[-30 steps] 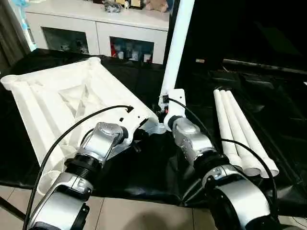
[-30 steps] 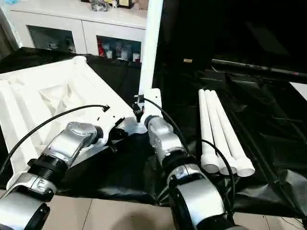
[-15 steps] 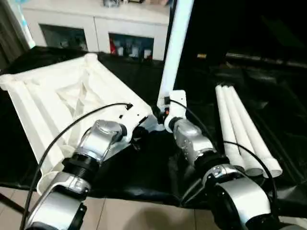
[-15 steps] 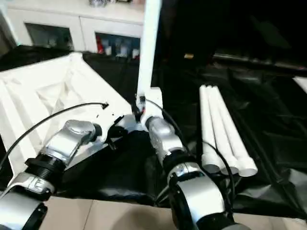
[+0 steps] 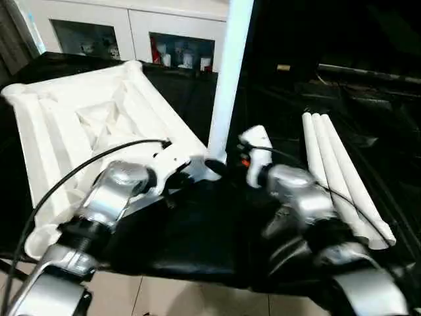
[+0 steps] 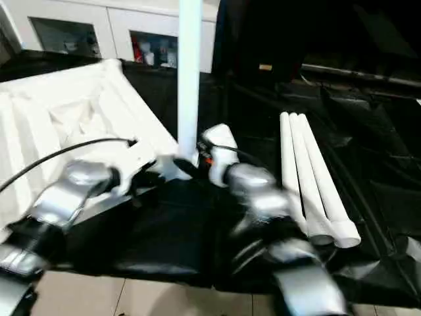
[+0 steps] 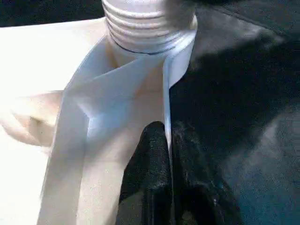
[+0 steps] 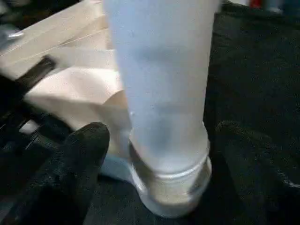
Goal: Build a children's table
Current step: Insert table leg to table base
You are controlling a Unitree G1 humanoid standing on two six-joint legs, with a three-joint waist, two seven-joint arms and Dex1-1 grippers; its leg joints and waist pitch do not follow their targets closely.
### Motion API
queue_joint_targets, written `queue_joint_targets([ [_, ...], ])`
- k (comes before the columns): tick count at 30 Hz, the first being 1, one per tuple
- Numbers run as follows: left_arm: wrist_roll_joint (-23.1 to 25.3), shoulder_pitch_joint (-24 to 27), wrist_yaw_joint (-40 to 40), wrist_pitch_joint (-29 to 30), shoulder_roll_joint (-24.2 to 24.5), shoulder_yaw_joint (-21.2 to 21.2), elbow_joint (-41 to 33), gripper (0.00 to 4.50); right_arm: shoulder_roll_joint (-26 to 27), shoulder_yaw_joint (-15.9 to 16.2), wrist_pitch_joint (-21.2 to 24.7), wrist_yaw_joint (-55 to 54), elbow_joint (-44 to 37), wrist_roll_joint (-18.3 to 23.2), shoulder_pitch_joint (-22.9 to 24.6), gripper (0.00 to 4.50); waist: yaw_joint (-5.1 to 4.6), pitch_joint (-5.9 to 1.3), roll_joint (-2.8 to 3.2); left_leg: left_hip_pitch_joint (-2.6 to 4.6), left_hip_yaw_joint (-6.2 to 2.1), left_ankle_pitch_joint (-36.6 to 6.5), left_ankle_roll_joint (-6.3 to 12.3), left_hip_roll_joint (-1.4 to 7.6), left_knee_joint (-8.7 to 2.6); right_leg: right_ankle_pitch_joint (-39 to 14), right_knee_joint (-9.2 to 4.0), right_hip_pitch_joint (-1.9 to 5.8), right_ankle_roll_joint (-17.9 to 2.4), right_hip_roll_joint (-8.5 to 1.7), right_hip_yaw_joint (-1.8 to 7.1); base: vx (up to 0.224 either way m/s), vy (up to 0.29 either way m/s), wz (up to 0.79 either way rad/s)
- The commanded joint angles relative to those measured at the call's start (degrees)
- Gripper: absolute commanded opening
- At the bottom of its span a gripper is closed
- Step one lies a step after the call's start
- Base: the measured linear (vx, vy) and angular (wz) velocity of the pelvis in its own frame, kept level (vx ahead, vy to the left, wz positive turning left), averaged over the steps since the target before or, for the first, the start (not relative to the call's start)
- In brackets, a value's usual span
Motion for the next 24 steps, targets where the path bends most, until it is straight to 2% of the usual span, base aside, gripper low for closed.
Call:
queue_joint_targets([
  [1,-2.0,2.0,-3.1,-0.8,0.3,-0.9,-2.9,0.0,-1.9,1.4,2.5,3.6,-5.0,0.8,1.4,4.24,0.54,-2.95,0.25,-0.11,-0.57,-3.6,5.52,2.97,-3.16,-3.2,-3.49,4.31,-11.9,-5.35,3.35,0.0,0.0,0.0],
  [2,-2.9,2.4,-4.9,-0.7,1.1,-0.9,-4.5,0.0,-3.5,1.8,4.2,5.5,-7.8,1.3,2.4,4.24,0.63,-2.88,0.64,0.14,-0.62,-4.4,4.19,3.05,-3.27,-5.9,-3.65,4.12,-11.3,-5.29,3.45,0.0,0.0,0.0],
  [3,-3.5,2.6,-6.0,-1.2,1.4,-0.7,-5.3,0.0,-4.6,2.0,5.5,6.7,-10.0,1.7,3.1,4.24,0.69,-2.84,1.76,0.33,-0.64,-4.8,3.72,3.09,-3.3,-5.9,-3.7,3.87,-11.3,-5.23,3.53,0.0,0.0,0.0],
  [4,-3.9,2.6,-6.7,-1.2,1.7,-0.7,-5.7,0.0,-5.1,2.2,5.8,7.2,-11.1,1.7,3.5,4.24,0.57,-2.81,1.3,0.47,-0.51,-5.0,3.57,3.14,-3.32,-5.4,-3.88,3.86,-11.2,-4.95,3.47,0.0,0.0,0.0],
  [5,-4.9,1.5,-10.0,-2.8,2.4,-0.9,-5.5,0.0,-7.3,2.9,8.2,9.7,-15.2,2.5,5.1,4.24,0.79,-3.18,2.81,0.64,-0.52,-3.1,3.24,2.84,-2.86,0.3,-2.93,3.91,-12.6,-4.7,3.61,0.0,0.0,0.0],
  [6,-4.9,1.5,-10.0,-2.8,2.4,-0.9,-5.5,0.0,-7.3,2.9,8.2,9.7,-15.2,2.5,5.1,4.24,0.58,-3.19,1.98,0.4,-0.36,-2.4,3.77,2.64,-2.77,2.5,-3.06,4.25,-12.8,-4.42,3.53,0.0,0.0,0.0],
  [7,-5.5,1.1,-11.3,-3.3,2.5,-0.9,-5.1,0.0,-7.9,3.0,8.8,10.5,-16.1,2.8,5.9,4.24,0.72,-3.24,1.9,0.29,-0.38,-1.5,4.03,2.7,-2.67,4.3,-2.73,4.26,-13.2,-4.52,3.56,0.0,0.0,0.0],
  [8,-5.7,1.1,-11.6,-3.0,2.4,-1.0,-5.1,0.0,-8.2,3.1,8.9,10.6,-16.5,2.8,6.4,4.24,0.83,-3.31,2.95,0.36,-0.38,-1.0,4.25,2.66,-2.4,8.1,-2.52,4.12,-14.8,-4.49,3.44,0.0,0.0,0.0],
  [9,-6.1,1.0,-13.3,-2.4,2.7,-1.6,-5.4,0.0,-9.2,3.9,9.3,11.5,-18.3,2.3,7.8,4.24,1.25,-3.39,4.03,0.19,-0.55,-0.9,4.09,2.49,-2.26,8.7,-2.3,4.38,-15.6,-4.66,3.41,0.0,0.0,0.0],
  [10,-6.1,1.0,-13.3,-2.4,2.7,-1.6,-5.4,0.0,-9.2,3.9,9.3,11.5,-18.3,2.3,7.8,4.24,1.15,-3.27,3.58,0.23,-0.39,-1.5,4.21,2.54,-2.28,8.3,-2.63,4.3,-15.6,-4.58,3.37,0.0,0.0,0.0],
  [11,-6.3,0.8,-15.3,-2.7,3.2,-2.3,-5.5,0.0,-10.1,4.9,9.9,12.5,-20.0,1.8,8.8,4.24,1.24,-3.25,3.79,0.06,-0.53,-2.0,4.03,2.48,-2.27,7.3,-2.57,4.6,-15.8,-4.64,3.35,0.0,0.0,0.0],
  [13,-6.1,0.8,-15.6,-3.3,3.3,-2.4,-5.2,0.0,-10.3,5.5,9.5,12.7,-19.8,1.0,8.6,4.24,1.04,-3.12,3.65,-0.14,-0.51,-2.6,3.83,2.47,-2.33,5.9,-2.71,4.72,-15.4,-4.61,3.34,0.0,0.0,0.0],
  [14,-6.0,1.0,-15.6,-3.2,3.3,-2.4,-5.6,0.0,-10.4,5.6,9.5,12.5,-19.7,0.6,8.4,4.24,0.94,-3.0,3.86,-0.19,-0.54,-3.4,3.25,2.46,-2.32,3.2,-2.94,4.7,-14.9,-4.69,3.33,0.0,0.0,0.0],
  [15,-5.9,1.1,-15.6,-3.2,3.4,-2.5,-5.8,0.0,-10.4,5.7,9.5,12.4,-19.6,0.5,8.2,4.24,0.89,-2.97,3.6,-0.19,-0.5,-3.8,3.03,2.48,-2.34,2.0,-3.08,4.72,-14.7,-4.69,3.33,0.0,0.0,0.0],
  [16,-6.5,1.4,-16.8,-2.5,3.7,-2.5,-6.9,0.0,-10.3,5.8,9.6,11.8,-19.1,0.2,7.0,4.24,0.98,-3.04,2.52,-0.2,-0.49,-3.4,2.93,2.49,-2.35,0.2,-2.9,4.91,-14.2,-4.83,3.39,0.0,0.0,0.0],
  [17,-6.6,1.4,-16.8,-2.5,3.7,-2.5,-6.9,0.0,-10.2,5.8,9.6,11.7,-19.0,0.1,6.9,4.24,1.05,-3.03,2.89,-0.24,-0.54,-2.9,2.87,2.48,-2.35,-0.3,-2.86,4.86,-14.0,-4.87,3.41,0.0,0.0,0.0],
  [18,-6.5,1.4,-17.2,-3.1,3.9,-2.7,-6.4,0.0,-9.6,5.7,8.9,11.1,-17.5,-0.2,6.1,4.24,0.95,-2.92,2.67,-0.18,-0.46,-2.8,2.93,2.56,-2.34,-1.2,-2.98,4.61,-13.6,-4.79,3.4,0.0,0.0,0.0],
  [22,-6.3,2.0,-15.0,-2.8,3.7,-1.8,-5.8,0.0,-8.2,6.1,7.6,9.9,-14.4,-1.1,4.6,4.24,0.95,-3.02,3.23,-0.04,-0.45,-2.7,2.65,2.62,-2.19,-1.5,-2.86,4.34,-13.6,-4.85,3.42,0.0,0.0,0.0],
  [23,-6.3,2.1,-15.0,-2.9,3.7,-1.8,-5.8,0.0,-8.2,6.1,7.5,9.9,-14.3,-1.2,4.6,4.24,0.97,-3.05,3.2,-0.04,-0.44,-2.6,2.61,2.62,-2.14,-0.9,-2.78,4.33,-13.7,-4.81,3.41,0.0,0.0,0.0],
  [24,-6.2,2.2,-15.4,-3.2,4.0,-2.1,-6.2,0.0,-8.1,6.6,6.5,9.6,-13.3,-1.9,4.0,4.24,1.02,-3.1,2.85,-0.06,-0.46,-2.0,2.68,2.63,-2.15,0.5,-2.6,4.47,-13.8,-4.75,3.38,0.0,0.0,0.0],
])
